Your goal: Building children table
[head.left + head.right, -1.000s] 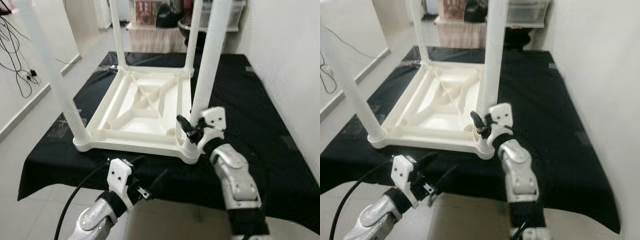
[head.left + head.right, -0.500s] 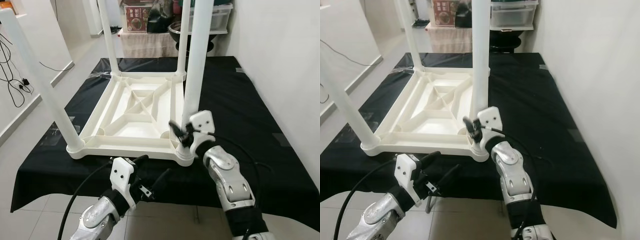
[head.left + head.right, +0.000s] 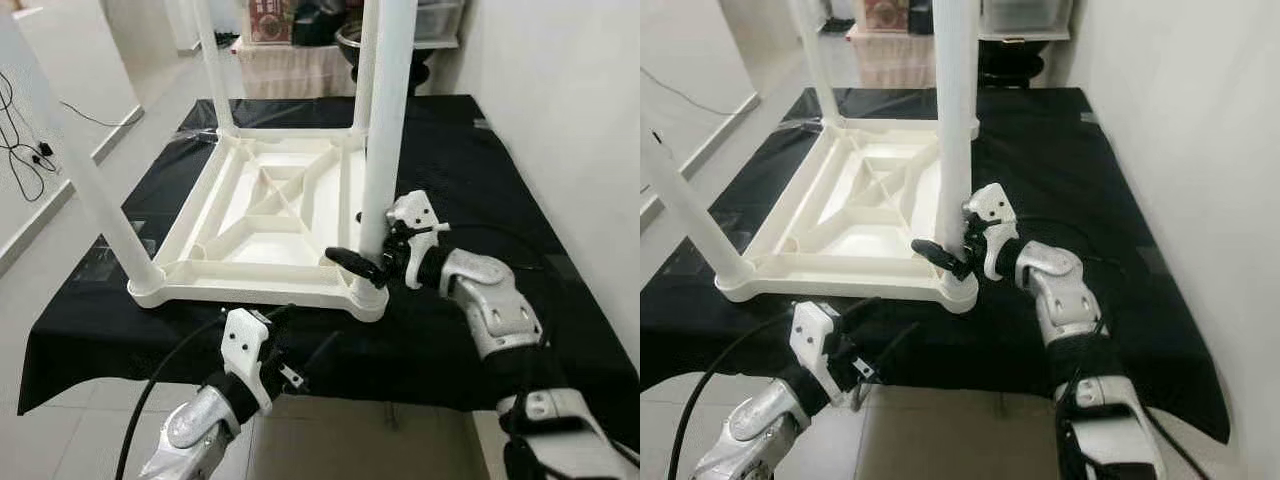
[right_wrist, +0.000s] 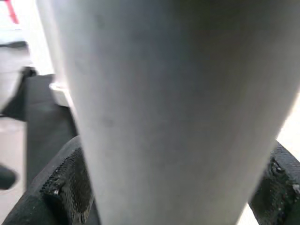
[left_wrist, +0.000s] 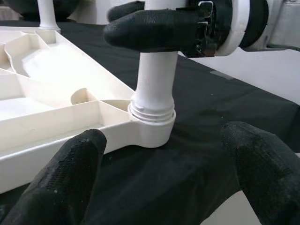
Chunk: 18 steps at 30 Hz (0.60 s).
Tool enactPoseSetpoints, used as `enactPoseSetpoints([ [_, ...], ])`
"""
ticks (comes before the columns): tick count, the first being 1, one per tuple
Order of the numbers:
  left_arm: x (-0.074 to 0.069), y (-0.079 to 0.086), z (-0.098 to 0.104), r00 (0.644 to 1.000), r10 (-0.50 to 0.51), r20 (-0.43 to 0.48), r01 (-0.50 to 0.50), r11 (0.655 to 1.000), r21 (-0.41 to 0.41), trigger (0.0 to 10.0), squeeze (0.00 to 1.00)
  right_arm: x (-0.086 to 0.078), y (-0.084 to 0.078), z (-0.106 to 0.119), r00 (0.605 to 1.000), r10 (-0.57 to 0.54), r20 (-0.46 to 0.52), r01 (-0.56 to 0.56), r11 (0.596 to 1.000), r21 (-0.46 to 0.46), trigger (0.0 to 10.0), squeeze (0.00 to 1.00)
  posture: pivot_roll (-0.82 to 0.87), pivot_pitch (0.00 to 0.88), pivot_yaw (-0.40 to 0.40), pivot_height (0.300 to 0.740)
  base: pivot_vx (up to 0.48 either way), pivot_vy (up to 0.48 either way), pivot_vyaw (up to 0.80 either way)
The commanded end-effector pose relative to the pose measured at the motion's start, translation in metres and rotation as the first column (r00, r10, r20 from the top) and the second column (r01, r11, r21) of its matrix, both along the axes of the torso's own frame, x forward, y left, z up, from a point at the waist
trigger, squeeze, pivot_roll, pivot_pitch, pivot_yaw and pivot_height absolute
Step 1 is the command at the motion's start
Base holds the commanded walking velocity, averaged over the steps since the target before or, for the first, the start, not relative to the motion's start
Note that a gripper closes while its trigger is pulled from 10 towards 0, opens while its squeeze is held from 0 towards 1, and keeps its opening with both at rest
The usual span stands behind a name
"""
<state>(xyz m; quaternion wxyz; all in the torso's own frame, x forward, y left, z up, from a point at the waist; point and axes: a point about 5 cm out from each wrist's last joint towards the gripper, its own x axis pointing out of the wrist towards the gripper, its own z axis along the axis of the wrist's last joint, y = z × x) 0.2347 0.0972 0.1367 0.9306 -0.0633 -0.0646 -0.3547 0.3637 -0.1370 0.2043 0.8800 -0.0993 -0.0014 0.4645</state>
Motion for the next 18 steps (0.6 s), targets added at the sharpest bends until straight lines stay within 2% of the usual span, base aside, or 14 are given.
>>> enactPoseSetpoints([
  [1, -0.003, 0.001, -0.002, 1.0, 0.01, -0.01, -0.01, 1.0, 0.001, 10.0, 0.0, 0.003, 0.007, 0.002, 0.997, 0.076, -0.018, -0.076, 0.997, 0.004, 10.0, 0.0, -0.02, 0.113, -0.009, 0.74, 0.0, 0.0, 0.0],
  [5, -0.005, -0.001, -0.002, 1.0, 0.014, -0.011, -0.014, 1.0, -0.004, 10.0, 0.0, 0.011, 0.001, 0.015, 0.99, 0.133, -0.042, -0.131, 0.991, 0.038, 9.6, 0.0, -0.02, 0.117, -0.014, 0.74, 0.0, 0.0, 0.0],
  [6, -0.006, -0.002, -0.002, 1.0, 0.015, -0.012, -0.015, 1.0, -0.005, 10.0, 0.0, 0.012, -0.001, 0.018, 0.987, 0.152, -0.052, -0.149, 0.987, 0.06, 3.3, 0.0, -0.01, 0.119, -0.014, 0.74, 0.0, 0.0, 0.0],
  [7, -0.006, -0.002, -0.002, 1.0, 0.015, -0.012, -0.015, 1.0, -0.006, 10.0, 0.0, 0.013, -0.002, 0.019, 0.985, 0.165, -0.055, -0.161, 0.984, 0.07, 3.3, 0.0, -0.01, 0.119, -0.014, 0.74, 0.0, 0.0, 0.0],
  [8, -0.006, -0.002, -0.002, 1.0, 0.015, -0.012, -0.015, 1.0, -0.006, 10.0, 0.0, 0.013, -0.003, 0.02, 0.983, 0.175, -0.057, -0.17, 0.982, 0.078, 0.0, 0.0, -0.01, 0.12, -0.015, 0.74, 0.0, 0.0, 0.0],
  [18, -0.006, -0.003, -0.002, 1.0, 0.012, -0.017, -0.012, 1.0, -0.008, 10.0, 0.0, 0.01, -0.013, 0.011, 0.968, 0.235, -0.089, -0.229, 0.971, 0.074, 0.0, 0.0, -0.02, 0.122, -0.008, 0.74, 0.0, 0.0, 0.0],
])
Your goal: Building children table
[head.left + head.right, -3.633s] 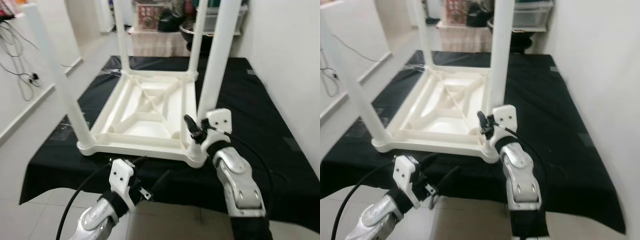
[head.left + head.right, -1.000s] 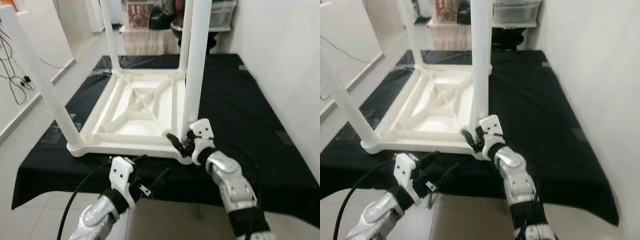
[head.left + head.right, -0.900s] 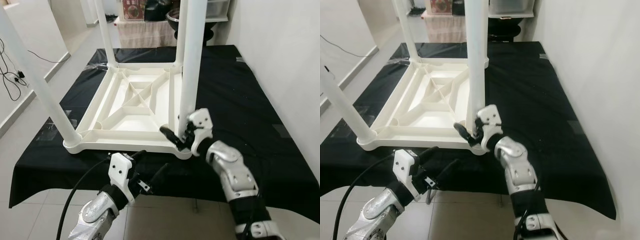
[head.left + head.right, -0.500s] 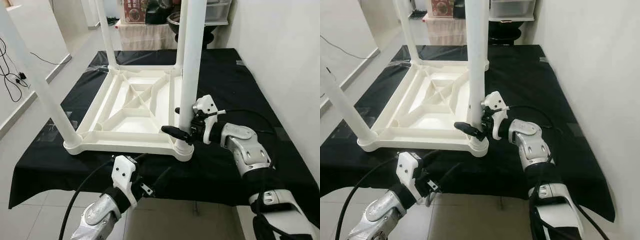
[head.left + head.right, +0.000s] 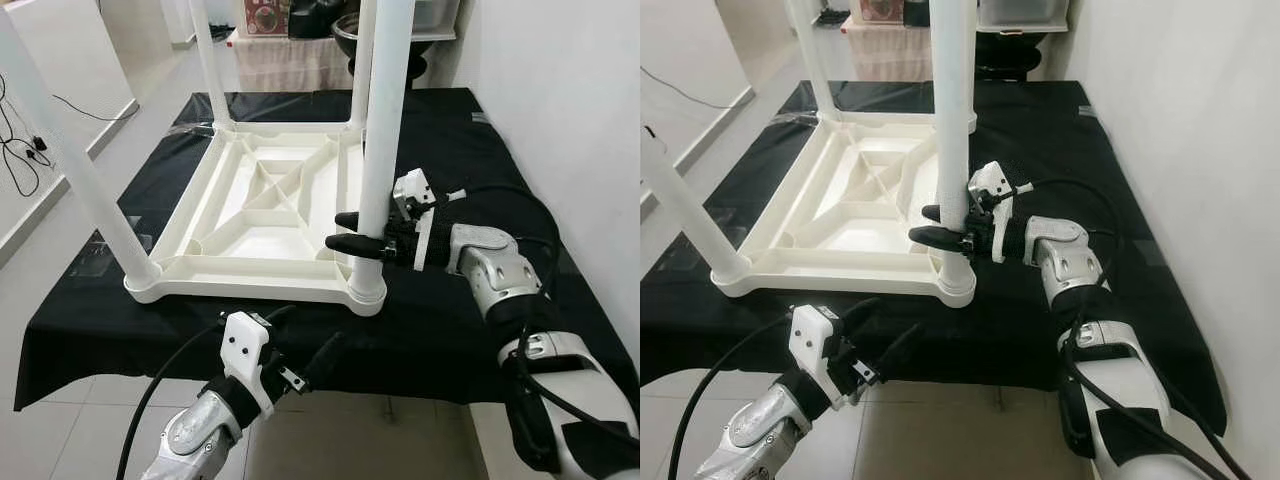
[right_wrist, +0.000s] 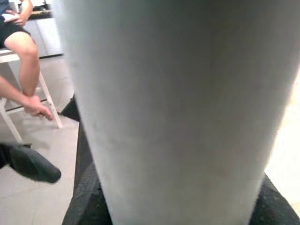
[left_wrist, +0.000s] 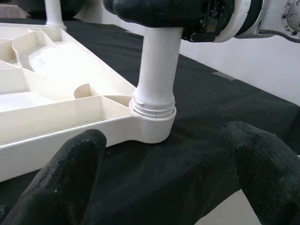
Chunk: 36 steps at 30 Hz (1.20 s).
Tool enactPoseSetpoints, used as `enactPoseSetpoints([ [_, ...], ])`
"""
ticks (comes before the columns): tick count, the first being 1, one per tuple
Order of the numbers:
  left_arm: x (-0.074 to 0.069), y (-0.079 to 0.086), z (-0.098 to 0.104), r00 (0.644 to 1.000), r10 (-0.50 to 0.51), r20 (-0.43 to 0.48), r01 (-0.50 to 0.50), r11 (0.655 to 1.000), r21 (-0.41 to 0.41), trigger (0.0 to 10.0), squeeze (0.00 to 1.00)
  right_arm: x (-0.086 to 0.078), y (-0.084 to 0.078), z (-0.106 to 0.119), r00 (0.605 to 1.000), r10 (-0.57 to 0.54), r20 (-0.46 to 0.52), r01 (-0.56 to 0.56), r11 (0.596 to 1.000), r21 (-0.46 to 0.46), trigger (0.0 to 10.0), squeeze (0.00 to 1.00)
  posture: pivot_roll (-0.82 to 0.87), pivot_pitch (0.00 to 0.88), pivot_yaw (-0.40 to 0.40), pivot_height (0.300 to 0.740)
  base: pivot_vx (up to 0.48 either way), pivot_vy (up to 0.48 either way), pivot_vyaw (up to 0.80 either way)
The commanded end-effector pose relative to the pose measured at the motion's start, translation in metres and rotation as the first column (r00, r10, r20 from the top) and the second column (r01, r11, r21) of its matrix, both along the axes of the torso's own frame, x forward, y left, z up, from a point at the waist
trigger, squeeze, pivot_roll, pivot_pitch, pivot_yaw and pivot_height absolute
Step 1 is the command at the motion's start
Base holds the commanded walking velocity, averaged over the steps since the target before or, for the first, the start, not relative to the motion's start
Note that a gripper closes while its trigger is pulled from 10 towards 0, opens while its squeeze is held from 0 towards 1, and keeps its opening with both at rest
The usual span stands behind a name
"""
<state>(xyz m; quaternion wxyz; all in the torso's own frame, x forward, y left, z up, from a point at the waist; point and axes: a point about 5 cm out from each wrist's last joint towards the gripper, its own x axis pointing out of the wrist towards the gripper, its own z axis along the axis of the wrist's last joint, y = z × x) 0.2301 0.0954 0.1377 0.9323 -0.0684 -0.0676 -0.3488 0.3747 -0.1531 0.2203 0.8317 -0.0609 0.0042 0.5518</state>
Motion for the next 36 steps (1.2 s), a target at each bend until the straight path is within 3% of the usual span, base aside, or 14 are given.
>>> enactPoseSetpoints([
  [1, -0.002, -0.001, -0.003, 1.0, -0.001, -0.019, 0.001, 1.0, 0.004, 10.0, 0.0, -0.002, 0.002, -0.006, 0.999, 0.038, -0.035, -0.038, 0.999, 0.008, 0.0, 0.0, -0.02, 0.122, -0.008, 0.74, 0.0, 0.0, 0.0],
  [10, -0.003, 0.0, -0.004, 1.0, -0.002, -0.022, 0.002, 1.0, 0.003, 10.0, 0.0, -0.008, -0.02, -0.025, 0.992, -0.127, -0.018, 0.126, 0.992, -0.03, 0.0, 0.0, -0.04, 0.121, -0.002, 0.74, 0.0, 0.0, 0.0],
  [11, -0.003, 0.001, -0.004, 1.0, -0.001, -0.024, 0.001, 1.0, 0.002, 10.0, 0.0, -0.009, -0.023, -0.036, 0.961, -0.275, -0.03, 0.274, 0.961, -0.024, 0.0, 0.0, -0.04, 0.123, -0.012, 0.74, 0.0, 0.0, 0.0],
  [13, -0.003, 0.003, -0.005, 1.0, 0.001, -0.025, -0.001, 1.0, 0.002, 10.0, 0.0, -0.015, -0.025, -0.056, 0.825, -0.563, -0.044, 0.564, 0.826, 0.007, 0.0, 0.0, -0.04, 0.125, -0.017, 0.74, 0.0, 0.0, 0.0],
  [14, -0.002, 0.005, -0.005, 1.0, 0.001, -0.027, -0.001, 1.0, 0.003, 10.0, 0.0, -0.036, -0.007, -0.083, 0.742, -0.67, -0.034, 0.668, 0.742, -0.046, 0.0, 0.0, -0.05, 0.136, 0.029, 0.74, 0.0, 0.0, 0.0],
  [15, -0.002, 0.005, -0.005, 1.0, 0.001, -0.027, -0.001, 1.0, 0.003, 10.0, 0.0, -0.036, -0.007, -0.083, 0.742, -0.67, -0.034, 0.668, 0.742, -0.046, 0.0, 0.0, -0.05, 0.136, 0.029, 0.74, 0.0, 0.0, 0.0],
  [16, -0.002, 0.006, -0.005, 1.0, 0.0, -0.028, 0.0, 1.0, 0.004, 10.0, 0.0, -0.053, 0.005, -0.096, 0.687, -0.726, -0.017, 0.724, 0.686, -0.072, 0.0, 0.0, -0.05, 0.136, 0.029, 0.74, 0.0, 0.0, 0.0],
  [18, -0.001, 0.006, -0.005, 1.0, -0.002, -0.029, 0.003, 1.0, 0.008, 10.0, 0.0, -0.061, 0.017, -0.101, 0.696, -0.718, 0.036, 0.716, 0.688, -0.119, 0.0, 0.0, -0.05, 0.116, 0.025, 0.74, 0.0, 0.0, 0.0],
  [19, 0.002, 0.005, -0.005, 0.999, -0.015, -0.031, 0.016, 1.0, 0.012, 10.0, 0.0, -0.051, 0.027, -0.096, 0.734, -0.678, 0.035, 0.676, 0.725, -0.13, 0.0, 0.0, -0.05, 0.11, 0.013, 0.74, 0.0, 0.0, 0.0],
  [25, 0.004, 0.004, -0.005, 0.999, -0.014, -0.031, 0.014, 1.0, 0.008, 10.0, 0.0, -0.045, 0.034, -0.091, 0.76, -0.65, 0.013, 0.647, 0.755, -0.105, 0.0, 0.0, -0.05, 0.111, 0.01, 0.74, 0.0, 0.0, 0.0],
  [26, 0.004, 0.005, -0.005, 1.0, 0.003, -0.028, -0.002, 1.0, 0.005, 10.0, 0.0, -0.044, 0.037, -0.087, 0.769, -0.639, 0.004, 0.637, 0.766, -0.089, 10.0, 0.0, -0.05, 0.108, 0.007, 0.74, 0.0, 0.0, 0.0],
  [30, 0.005, 0.006, -0.005, 0.999, 0.021, -0.024, -0.021, 1.0, 0.003, 10.0, 0.0, -0.039, 0.038, -0.078, 0.794, -0.608, -0.014, 0.607, 0.793, -0.048, 10.0, 0.0, -0.05, 0.105, 0.006, 0.74, 0.0, 0.0, 0.0],
  [31, 0.005, 0.005, -0.005, 1.0, 0.019, -0.024, -0.019, 1.0, 0.003, 10.0, 0.0, -0.037, 0.04, -0.07, 0.814, -0.579, -0.031, 0.579, 0.815, -0.008, 10.0, 1.0, -0.05, 0.104, 0.003, 0.74, 0.0, 0.0, 0.0],
  [36, 0.006, 0.005, -0.005, 1.0, 0.012, -0.024, -0.012, 1.0, 0.002, 10.0, 0.0, -0.04, 0.049, -0.046, 0.903, -0.429, -0.015, 0.429, 0.9, 0.07, 10.0, 1.0, -0.06, 0.104, 0.004, 0.74, 0.0, 0.0, 0.0],
])
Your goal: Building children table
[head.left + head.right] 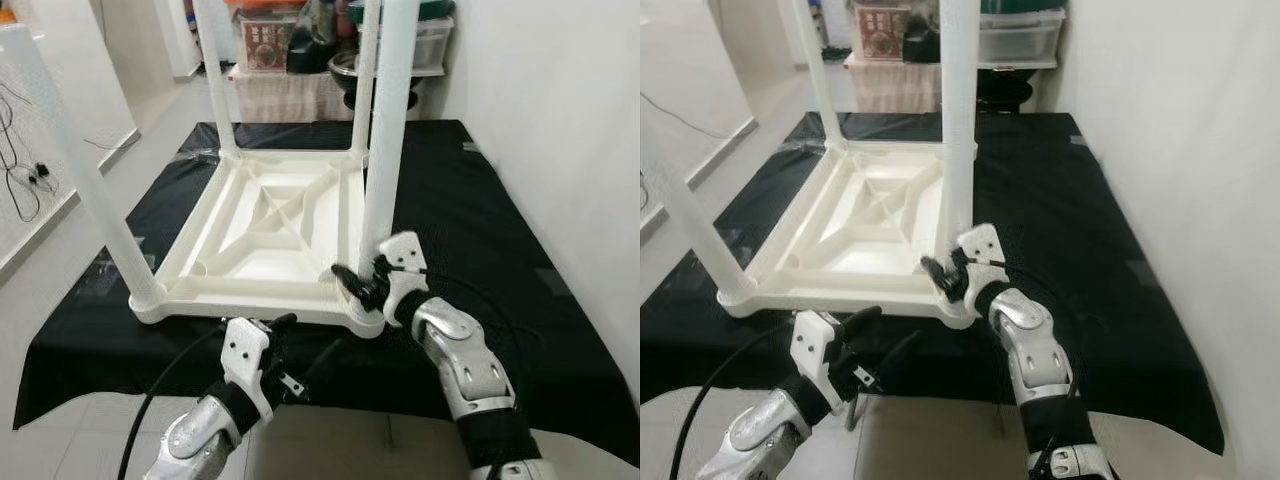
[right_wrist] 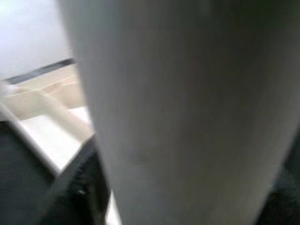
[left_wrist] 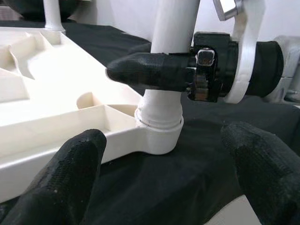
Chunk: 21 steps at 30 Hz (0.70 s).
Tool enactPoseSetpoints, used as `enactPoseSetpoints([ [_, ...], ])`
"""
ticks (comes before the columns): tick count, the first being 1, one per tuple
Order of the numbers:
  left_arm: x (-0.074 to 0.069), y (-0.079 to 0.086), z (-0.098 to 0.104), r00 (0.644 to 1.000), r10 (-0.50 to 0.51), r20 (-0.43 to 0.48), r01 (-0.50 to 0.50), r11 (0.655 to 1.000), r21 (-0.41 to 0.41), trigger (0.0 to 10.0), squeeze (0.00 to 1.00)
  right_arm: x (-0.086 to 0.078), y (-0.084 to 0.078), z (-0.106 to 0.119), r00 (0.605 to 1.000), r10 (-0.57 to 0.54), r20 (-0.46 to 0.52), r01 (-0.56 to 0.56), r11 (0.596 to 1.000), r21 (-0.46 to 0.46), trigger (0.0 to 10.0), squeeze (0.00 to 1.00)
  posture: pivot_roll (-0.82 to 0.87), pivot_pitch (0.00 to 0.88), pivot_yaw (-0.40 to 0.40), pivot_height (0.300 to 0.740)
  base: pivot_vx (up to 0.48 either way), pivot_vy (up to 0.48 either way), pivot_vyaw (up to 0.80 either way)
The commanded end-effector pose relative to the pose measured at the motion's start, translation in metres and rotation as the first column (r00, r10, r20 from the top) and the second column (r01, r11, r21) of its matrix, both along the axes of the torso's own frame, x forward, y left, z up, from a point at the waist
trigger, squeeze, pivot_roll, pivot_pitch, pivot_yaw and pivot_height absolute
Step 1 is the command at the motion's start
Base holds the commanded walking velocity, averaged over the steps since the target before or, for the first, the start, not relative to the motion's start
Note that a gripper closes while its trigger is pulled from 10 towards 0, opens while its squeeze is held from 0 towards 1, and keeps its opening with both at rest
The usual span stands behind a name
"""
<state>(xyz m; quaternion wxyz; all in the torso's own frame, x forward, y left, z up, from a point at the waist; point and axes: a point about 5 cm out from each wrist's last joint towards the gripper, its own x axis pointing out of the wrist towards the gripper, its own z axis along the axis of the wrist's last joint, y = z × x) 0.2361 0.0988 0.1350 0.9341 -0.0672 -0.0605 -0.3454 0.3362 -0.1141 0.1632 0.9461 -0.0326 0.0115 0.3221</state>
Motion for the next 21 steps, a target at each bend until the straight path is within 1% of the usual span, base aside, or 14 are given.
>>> enactPoseSetpoints([
  [1, 0.0, 0.001, -0.002, 1.0, 0.004, -0.011, -0.004, 1.0, -0.006, 10.0, 0.0, -0.005, 0.012, 0.018, 0.987, 0.151, 0.046, -0.151, 0.988, 0.004, 10.0, 1.0, -0.06, 0.102, 0.006, 0.74, 0.0, 0.0, 0.0],
  [2, 0.001, 0.001, -0.002, 1.0, 0.002, -0.011, -0.002, 1.0, -0.007, 10.0, 0.0, -0.007, 0.012, 0.026, 0.962, 0.264, 0.069, -0.263, 0.964, -0.031, 10.0, 1.0, -0.06, 0.102, 0.004, 0.74, 0.0, 0.0, 0.0],
  [3, 0.001, 0.001, -0.002, 1.0, 0.002, -0.011, -0.002, 1.0, -0.007, 10.0, 0.0, -0.007, 0.012, 0.026, 0.962, 0.264, 0.069, -0.263, 0.964, -0.031, 10.0, 1.0, -0.06, 0.102, 0.004, 0.74, 0.0, 0.0, 0.0],
  [4, 0.001, 0.001, -0.002, 1.0, 0.002, -0.01, -0.002, 1.0, -0.007, 10.0, 0.0, -0.008, 0.01, 0.03, 0.934, 0.349, 0.073, -0.344, 0.937, -0.065, 10.0, 0.23, -0.06, 0.102, 0.004, 0.74, 0.0, 0.0, 0.0],
  [5, 0.001, 0.0, -0.002, 1.0, 0.002, -0.01, -0.002, 1.0, -0.008, 10.0, 0.0, -0.008, 0.008, 0.033, 0.907, 0.413, 0.078, -0.405, 0.908, -0.106, 10.0, 0.23, -0.06, 0.101, 0.0, 0.74, 0.0, 0.0, 0.0],
  [6, 0.001, 0.0, -0.002, 1.0, 0.003, -0.01, -0.003, 1.0, -0.008, 10.0, 0.0, -0.006, 0.005, 0.035, 0.888, 0.454, 0.072, -0.442, 0.887, -0.135, 10.0, 0.0, -0.06, 0.101, 0.0, 0.74, 0.0, 0.0, 0.0],
  [8, 0.001, 0.0, -0.002, 1.0, 0.003, -0.01, -0.003, 1.0, -0.008, 10.0, 0.0, -0.006, 0.005, 0.035, 0.888, 0.454, 0.072, -0.442, 0.887, -0.135, 10.0, 0.0, -0.06, 0.101, 0.0, 0.74, 0.0, 0.0, 0.0],
  [10, 0.001, 0.0, -0.002, 1.0, 0.007, -0.009, -0.007, 1.0, -0.01, 10.0, 0.0, 0.004, -0.001, 0.04, 0.855, 0.516, 0.047, -0.503, 0.849, -0.16, 10.0, 0.0, -0.05, 0.102, -0.005, 0.74, 0.0, 0.0, 0.0],
  [11, 0.001, 0.0, -0.002, 1.0, 0.007, -0.009, -0.007, 1.0, -0.01, 10.0, 0.0, 0.004, -0.001, 0.04, 0.855, 0.516, 0.047, -0.503, 0.849, -0.16, 10.0, 0.0, -0.05, 0.102, -0.005, 0.74, 0.0, 0.0, 0.0],
  [13, 0.0, 0.0, -0.002, 1.0, 0.012, -0.009, -0.012, 1.0, -0.011, 10.0, 0.0, 0.015, -0.004, 0.045, 0.836, 0.548, 0.021, -0.539, 0.828, -0.155, 10.0, 0.0, -0.04, 0.106, -0.007, 0.74, 0.0, 0.0, 0.0],
  [18, -0.001, -0.001, -0.002, 1.0, 0.015, -0.01, -0.015, 1.0, -0.011, 10.0, 0.0, 0.023, -0.009, 0.046, 0.835, 0.551, -0.002, -0.545, 0.825, -0.15, 10.0, 0.0, -0.03, 0.108, -0.009, 0.74, 0.0, 0.0, 0.0],
  [19, -0.002, -0.001, -0.002, 1.0, 0.015, -0.01, -0.015, 1.0, -0.011, 10.0, 0.0, 0.025, -0.011, 0.047, 0.832, 0.554, -0.009, -0.55, 0.823, -0.142, 0.0, 0.0, -0.03, 0.111, -0.01, 0.74, 0.0, 0.0, 0.0],
  [21, -0.002, -0.002, -0.002, 1.0, 0.016, -0.011, -0.016, 1.0, -0.011, 10.0, 0.0, 0.026, -0.013, 0.047, 0.83, 0.557, -0.013, -0.553, 0.822, -0.137, 0.0, 0.0, -0.03, 0.111, -0.01, 0.74, 0.0, 0.0, 0.0],
])
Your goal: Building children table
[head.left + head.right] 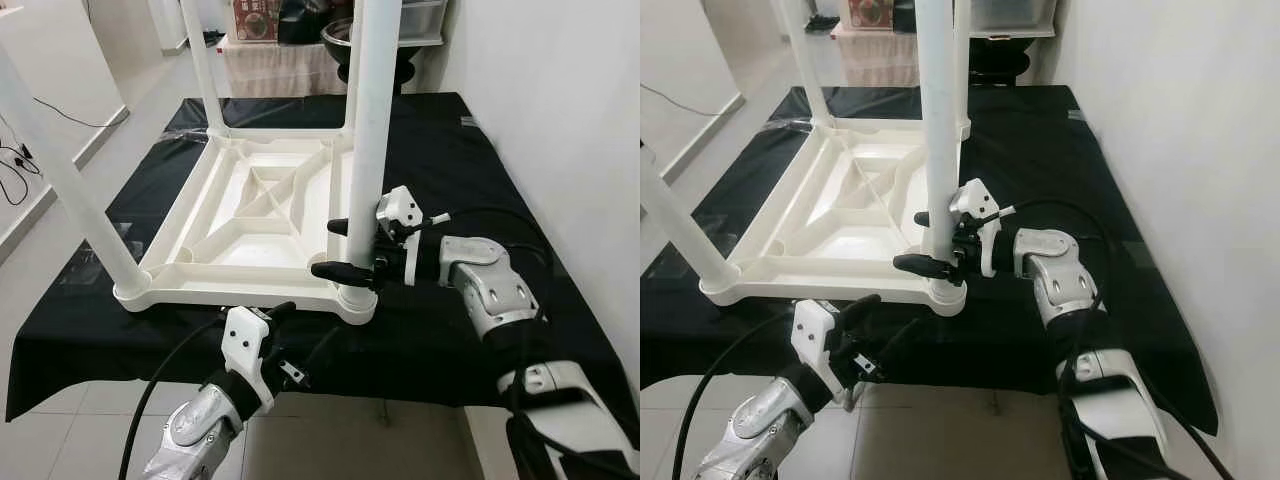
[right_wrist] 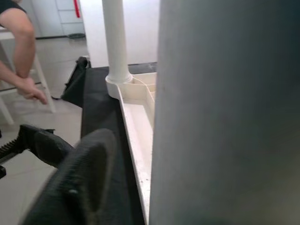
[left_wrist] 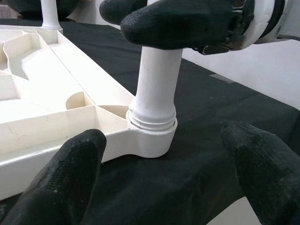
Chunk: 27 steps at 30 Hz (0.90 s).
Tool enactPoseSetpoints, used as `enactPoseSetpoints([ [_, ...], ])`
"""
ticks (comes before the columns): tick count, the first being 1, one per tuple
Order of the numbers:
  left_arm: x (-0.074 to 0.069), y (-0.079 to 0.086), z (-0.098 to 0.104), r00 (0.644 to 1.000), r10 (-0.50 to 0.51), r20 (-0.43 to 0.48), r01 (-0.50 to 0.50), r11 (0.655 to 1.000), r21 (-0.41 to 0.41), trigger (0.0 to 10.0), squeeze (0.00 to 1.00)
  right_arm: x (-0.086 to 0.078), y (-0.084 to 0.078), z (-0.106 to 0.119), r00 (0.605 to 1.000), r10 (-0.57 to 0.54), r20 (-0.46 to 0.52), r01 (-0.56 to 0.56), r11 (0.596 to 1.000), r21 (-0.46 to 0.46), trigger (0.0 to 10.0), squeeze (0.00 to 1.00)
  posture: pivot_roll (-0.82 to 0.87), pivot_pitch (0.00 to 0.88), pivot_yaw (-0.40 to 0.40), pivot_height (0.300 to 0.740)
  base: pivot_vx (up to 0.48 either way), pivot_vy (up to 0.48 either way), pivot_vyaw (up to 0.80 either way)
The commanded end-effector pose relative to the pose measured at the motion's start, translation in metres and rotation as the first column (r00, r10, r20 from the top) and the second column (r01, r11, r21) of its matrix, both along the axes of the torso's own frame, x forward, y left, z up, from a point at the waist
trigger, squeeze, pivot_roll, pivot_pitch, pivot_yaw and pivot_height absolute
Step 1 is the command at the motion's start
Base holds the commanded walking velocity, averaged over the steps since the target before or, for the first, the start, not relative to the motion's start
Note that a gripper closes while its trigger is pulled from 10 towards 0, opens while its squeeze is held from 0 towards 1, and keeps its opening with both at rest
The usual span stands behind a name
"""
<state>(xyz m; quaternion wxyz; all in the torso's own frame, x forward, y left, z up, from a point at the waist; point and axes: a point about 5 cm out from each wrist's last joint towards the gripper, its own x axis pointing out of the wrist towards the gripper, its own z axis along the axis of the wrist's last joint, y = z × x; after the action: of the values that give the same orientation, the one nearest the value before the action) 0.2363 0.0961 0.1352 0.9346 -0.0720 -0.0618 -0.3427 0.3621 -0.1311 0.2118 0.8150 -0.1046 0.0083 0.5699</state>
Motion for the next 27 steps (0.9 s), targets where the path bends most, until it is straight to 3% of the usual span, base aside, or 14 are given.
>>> enactPoseSetpoints([
  [1, -0.002, 0.001, -0.002, 1.0, 0.011, -0.01, -0.011, 1.0, -0.001, 10.0, 0.0, 0.0, 0.002, -0.002, 0.999, 0.03, -0.014, -0.029, 1.0, 0.004, 0.0, 0.0, -0.03, 0.114, -0.011, 0.74, 0.0, 0.0, 0.0],
  [10, -0.003, 0.0, -0.002, 1.0, 0.009, -0.014, -0.009, 1.0, -0.005, 10.0, 0.0, 0.001, -0.014, -0.006, 1.0, -0.013, -0.018, 0.013, 1.0, 0.016, 0.0, 0.0, -0.04, 0.122, -0.008, 0.74, 0.0, 0.0, 0.0],
  [12, -0.003, 0.0, -0.002, 1.0, 0.01, -0.014, -0.01, 1.0, -0.006, 10.0, 0.0, 0.001, -0.018, -0.008, 0.999, -0.048, -0.01, 0.048, 0.999, 0.018, 0.0, 0.0, -0.04, 0.122, -0.008, 0.74, 0.0, 0.0, 0.0],
  [14, -0.003, 0.002, -0.002, 1.0, 0.013, -0.014, -0.013, 1.0, -0.007, 10.0, 0.0, -0.002, -0.027, -0.016, 0.984, -0.18, -0.006, 0.18, 0.983, 0.03, 0.0, 0.0, -0.05, 0.126, -0.014, 0.74, 0.0, 0.0, 0.0],
  [16, -0.004, 0.004, -0.002, 1.0, 0.017, -0.014, -0.017, 1.0, -0.007, 10.0, 0.0, -0.009, -0.033, -0.031, 0.921, -0.389, -0.025, 0.39, 0.92, 0.05, 0.0, 0.0, -0.04, 0.12, -0.024, 0.74, 0.0, 0.0, 0.0],
  [17, -0.004, 0.005, -0.003, 1.0, 0.018, -0.014, -0.018, 1.0, -0.005, 10.0, 0.0, -0.013, -0.034, -0.042, 0.836, -0.547, -0.047, 0.549, 0.834, 0.065, 0.0, 0.0, -0.04, 0.119, -0.024, 0.74, 0.0, 0.0, 0.0],
  [18, -0.004, 0.005, -0.003, 1.0, 0.018, -0.014, -0.018, 1.0, -0.005, 10.0, 0.0, -0.013, -0.034, -0.042, 0.836, -0.547, -0.047, 0.549, 0.834, 0.065, 0.0, 0.0, -0.04, 0.119, -0.024, 0.74, 0.0, 0.0, 0.0],
  [19, -0.004, 0.007, -0.003, 1.0, 0.02, -0.014, -0.021, 1.0, -0.003, 10.0, 0.0, -0.029, -0.032, -0.067, 0.656, -0.751, -0.072, 0.754, 0.656, 0.02, 0.0, 0.0, -0.05, 0.118, -0.007, 0.74, 0.0, 0.0, 0.0],
  [20, -0.004, 0.007, -0.003, 1.0, 0.02, -0.014, -0.021, 1.0, -0.003, 10.0, 0.0, -0.029, -0.032, -0.067, 0.656, -0.751, -0.072, 0.754, 0.656, 0.02, 0.0, 0.0, -0.05, 0.118, -0.007, 0.74, 0.0, 0.0, 0.0],
  [21, -0.004, 0.007, -0.002, 1.0, 0.021, -0.014, -0.021, 1.0, -0.001, 10.0, 0.0, -0.048, -0.016, -0.084, 0.618, -0.781, -0.094, 0.783, 0.622, -0.013, 0.0, 0.0, -0.05, 0.12, -0.001, 0.74, 0.0, 0.0, 0.0],
  [22, -0.004, 0.007, -0.002, 1.0, 0.021, -0.014, -0.021, 1.0, -0.001, 10.0, 0.0, -0.048, -0.016, -0.084, 0.618, -0.781, -0.094, 0.783, 0.622, -0.013, 0.0, 0.0, -0.05, 0.12, -0.001, 0.74, 0.0, 0.0, 0.0],
  [23, -0.003, 0.009, -0.003, 1.0, 0.021, -0.014, -0.021, 1.0, 0.002, 10.0, 0.0, -0.061, -0.005, -0.091, 0.593, -0.802, -0.07, 0.802, 0.596, -0.028, 0.0, 0.0, -0.05, 0.119, 0.012, 0.74, 0.0, 0.0, 0.0],
  [24, -0.003, 0.009, -0.003, 1.0, 0.021, -0.014, -0.021, 1.0, 0.002, 10.0, 0.0, -0.061, -0.005, -0.091, 0.593, -0.802, -0.07, 0.802, 0.596, -0.028, 0.0, 0.0, -0.05, 0.119, 0.012, 0.74, 0.0, 0.0, 0.0],
  [27, -0.001, 0.01, -0.004, 1.0, 0.009, -0.019, -0.009, 1.0, 0.011, 10.0, 0.0, -0.053, 0.011, -0.083, 0.652, -0.758, -0.034, 0.758, 0.652, -0.004, 0.0, 0.0, -0.06, 0.093, 0.011, 0.74, 0.0, 0.0, 0.0],
])
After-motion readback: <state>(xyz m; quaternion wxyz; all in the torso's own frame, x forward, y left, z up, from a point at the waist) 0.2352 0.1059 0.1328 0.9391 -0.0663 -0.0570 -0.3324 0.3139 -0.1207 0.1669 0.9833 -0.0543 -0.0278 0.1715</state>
